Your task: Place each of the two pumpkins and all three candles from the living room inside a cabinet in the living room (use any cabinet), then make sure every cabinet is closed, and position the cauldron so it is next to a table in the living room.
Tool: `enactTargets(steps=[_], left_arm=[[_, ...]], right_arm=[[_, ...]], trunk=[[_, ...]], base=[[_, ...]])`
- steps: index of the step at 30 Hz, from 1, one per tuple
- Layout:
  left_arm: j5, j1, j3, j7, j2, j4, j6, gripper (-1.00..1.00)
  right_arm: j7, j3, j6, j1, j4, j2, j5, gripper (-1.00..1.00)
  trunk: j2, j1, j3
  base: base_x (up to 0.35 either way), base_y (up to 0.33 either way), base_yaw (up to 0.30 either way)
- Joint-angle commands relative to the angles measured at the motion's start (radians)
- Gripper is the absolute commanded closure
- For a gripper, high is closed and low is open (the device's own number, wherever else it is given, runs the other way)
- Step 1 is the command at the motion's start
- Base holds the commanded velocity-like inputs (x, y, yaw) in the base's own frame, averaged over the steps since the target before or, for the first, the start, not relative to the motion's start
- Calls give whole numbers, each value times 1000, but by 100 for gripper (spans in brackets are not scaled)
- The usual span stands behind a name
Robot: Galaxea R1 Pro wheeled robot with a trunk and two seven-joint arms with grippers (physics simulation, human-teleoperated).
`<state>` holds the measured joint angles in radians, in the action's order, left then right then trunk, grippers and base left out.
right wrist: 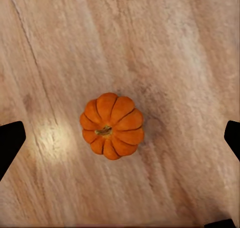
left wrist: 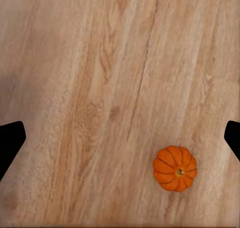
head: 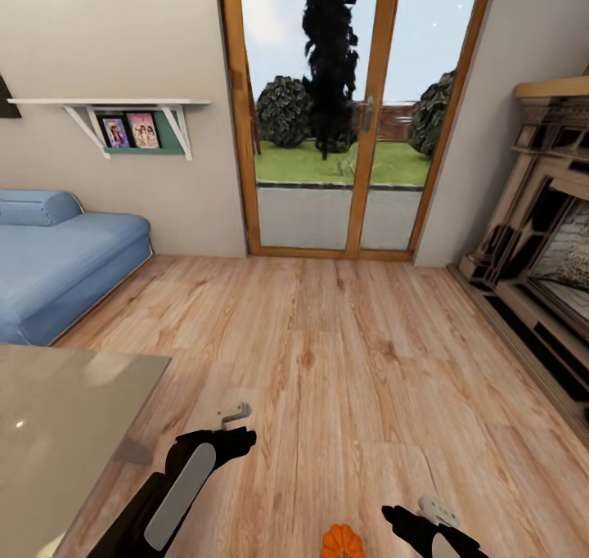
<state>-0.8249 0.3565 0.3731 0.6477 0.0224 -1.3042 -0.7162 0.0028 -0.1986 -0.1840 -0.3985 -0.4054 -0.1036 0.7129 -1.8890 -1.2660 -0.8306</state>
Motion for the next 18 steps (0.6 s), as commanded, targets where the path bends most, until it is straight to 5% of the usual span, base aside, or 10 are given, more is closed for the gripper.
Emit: enactTargets(steps=[1,12,15,18], left_arm=[[-10,1,3,10,1,-1,1,-100],[-13,3,0,10,-11,0,-38,-100],[-11,11,-48,8,-26,-1,-122,-100],[-12,14,-74,7,-44,9,-137,-100]], right_arm=[[0,-6,-3,0,-1,-1,3,-100],[-2,-14,9,0,25,2,3,-100],[-4,-12,6,0,33,2,3,-100],[-4,-12,10,0,35,3,3,-100]], trunk=[[-8,-4,-4],[-85,-46,-39],[-106,-57,-48],[-127,-69,-57]], base=[[-86,0,0],[-14,0,0],[0,0,0],[0,0,0]])
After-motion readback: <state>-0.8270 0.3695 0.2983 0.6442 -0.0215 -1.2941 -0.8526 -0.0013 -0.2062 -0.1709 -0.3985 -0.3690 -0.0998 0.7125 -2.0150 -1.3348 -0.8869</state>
